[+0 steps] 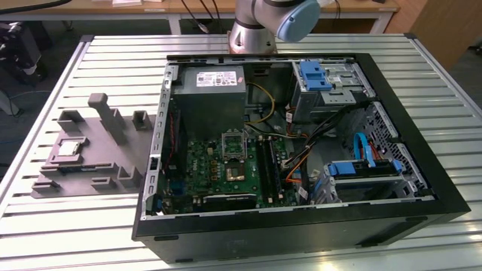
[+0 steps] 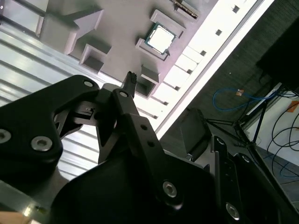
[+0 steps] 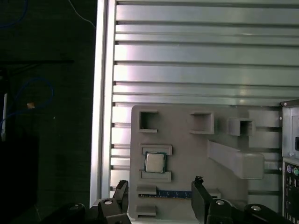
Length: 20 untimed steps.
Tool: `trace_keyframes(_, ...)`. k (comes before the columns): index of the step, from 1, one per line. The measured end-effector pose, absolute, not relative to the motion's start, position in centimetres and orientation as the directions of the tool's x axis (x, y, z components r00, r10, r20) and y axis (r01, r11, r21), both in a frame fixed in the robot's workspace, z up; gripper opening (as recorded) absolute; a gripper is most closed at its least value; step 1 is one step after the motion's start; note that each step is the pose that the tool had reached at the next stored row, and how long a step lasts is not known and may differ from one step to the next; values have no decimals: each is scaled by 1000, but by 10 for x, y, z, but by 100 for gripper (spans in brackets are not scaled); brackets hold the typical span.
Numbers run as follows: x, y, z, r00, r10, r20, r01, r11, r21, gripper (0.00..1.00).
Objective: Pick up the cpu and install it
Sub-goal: 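Pick up the cpu and move it towards the insertion slot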
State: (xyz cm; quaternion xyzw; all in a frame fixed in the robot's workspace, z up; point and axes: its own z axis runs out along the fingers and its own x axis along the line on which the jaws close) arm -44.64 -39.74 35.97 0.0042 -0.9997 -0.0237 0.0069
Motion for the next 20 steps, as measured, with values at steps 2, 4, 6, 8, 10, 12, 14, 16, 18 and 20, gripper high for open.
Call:
trace_keyframes(2, -446, -398, 359, -1000, 2, 15, 3, 999, 47, 65)
trace_keyframes(4, -447, -401, 353, -1000, 11, 15, 11, 999, 49, 65)
trace_keyframes(6, -447, -401, 351, -1000, 11, 16, 11, 999, 50, 65)
trace_keyframes(8, -447, -401, 350, -1000, 11, 15, 11, 999, 51, 65)
trace_keyframes(10, -447, -401, 350, -1000, 11, 15, 11, 999, 51, 65)
trace_keyframes(12, -447, -401, 349, -1000, 11, 15, 11, 999, 51, 65)
trace_keyframes(14, -447, -401, 349, -1000, 11, 15, 11, 999, 51, 65)
trace_keyframes(16, -447, -401, 348, -1000, 11, 15, 11, 999, 51, 65)
trace_keyframes(18, -447, -401, 348, -1000, 11, 15, 11, 999, 51, 65)
trace_keyframes(20, -447, -401, 347, -1000, 11, 15, 11, 999, 51, 65)
